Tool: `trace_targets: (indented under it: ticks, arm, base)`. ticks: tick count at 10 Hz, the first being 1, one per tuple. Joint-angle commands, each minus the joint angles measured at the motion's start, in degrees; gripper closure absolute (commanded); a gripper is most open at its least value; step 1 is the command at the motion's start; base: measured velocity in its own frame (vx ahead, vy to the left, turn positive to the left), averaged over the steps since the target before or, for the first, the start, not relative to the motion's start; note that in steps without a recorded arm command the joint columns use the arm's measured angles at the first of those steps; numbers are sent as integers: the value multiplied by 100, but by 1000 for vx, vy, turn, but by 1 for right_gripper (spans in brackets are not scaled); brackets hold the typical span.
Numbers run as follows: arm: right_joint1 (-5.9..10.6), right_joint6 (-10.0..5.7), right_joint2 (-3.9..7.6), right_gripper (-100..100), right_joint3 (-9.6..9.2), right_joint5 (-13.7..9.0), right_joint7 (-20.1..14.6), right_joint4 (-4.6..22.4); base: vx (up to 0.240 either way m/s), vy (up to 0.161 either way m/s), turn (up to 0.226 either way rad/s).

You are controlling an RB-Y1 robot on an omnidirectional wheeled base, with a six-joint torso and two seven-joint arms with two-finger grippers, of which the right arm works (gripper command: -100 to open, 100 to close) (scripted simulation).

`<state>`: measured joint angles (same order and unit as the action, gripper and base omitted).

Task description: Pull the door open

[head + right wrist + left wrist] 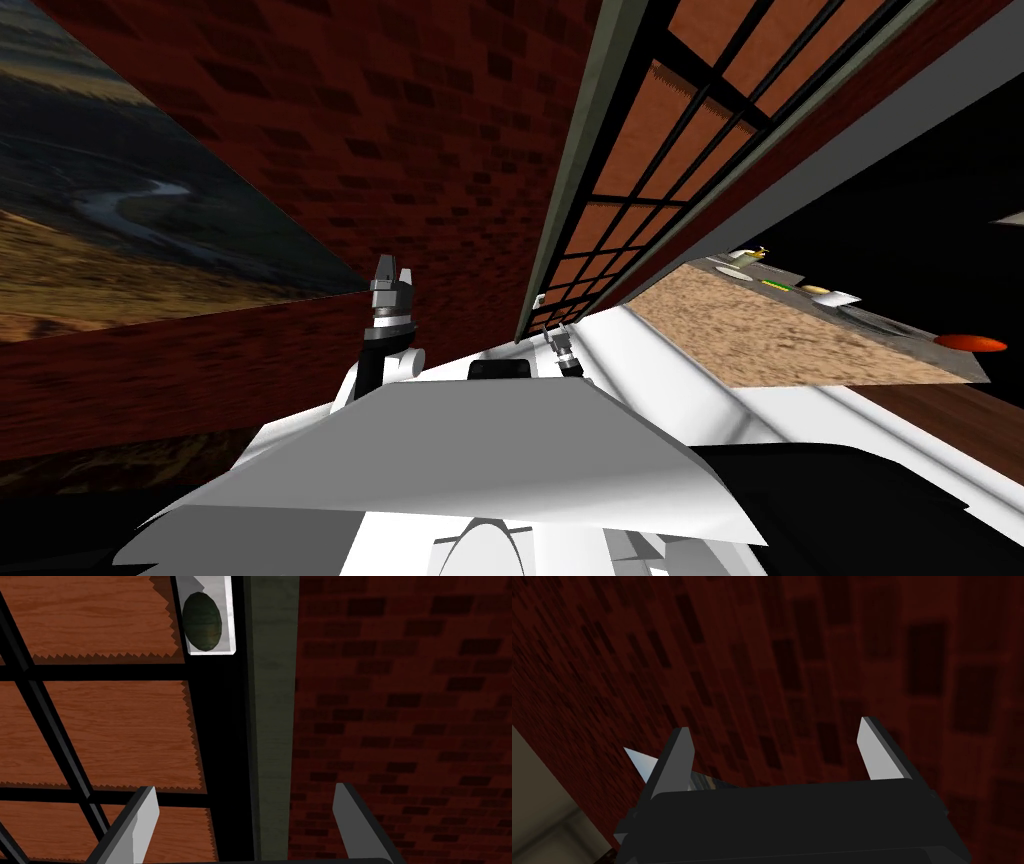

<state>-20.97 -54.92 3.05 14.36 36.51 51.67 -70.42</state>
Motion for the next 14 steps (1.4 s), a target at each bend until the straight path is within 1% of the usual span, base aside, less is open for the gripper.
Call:
trace_targets:
  ticks: [1, 4, 6, 8, 9, 10, 12, 13, 14]
  arm:
    - [22, -80, -51, -100, 49, 87, 139, 186]
    - [61, -178, -142, -100, 122, 214, 330, 457]
    - [104, -288, -266, -100, 203, 356, 545, 762]
    - [136, -371, -385, -100, 264, 463, 706, 991]
    - [144, -361, -350, -100, 251, 420, 670, 963]
    - [193, -327, -271, -100, 230, 384, 745, 1010]
    - [246, -272, -213, -100, 202, 336, 802, 1044]
    - [311, -204, -179, -100, 169, 278, 871, 1085]
    - [358, -156, -177, -100, 144, 235, 921, 1115]
  base:
    - [52, -124, 123]
    - [50, -102, 90]
    - [75, -147, 159]
    - [49, -163, 119]
    - [26, -69, 29]
    - [-22, 97, 63]
    - [-1, 198, 46]
    - [78, 212, 105]
    - [125, 187, 83]
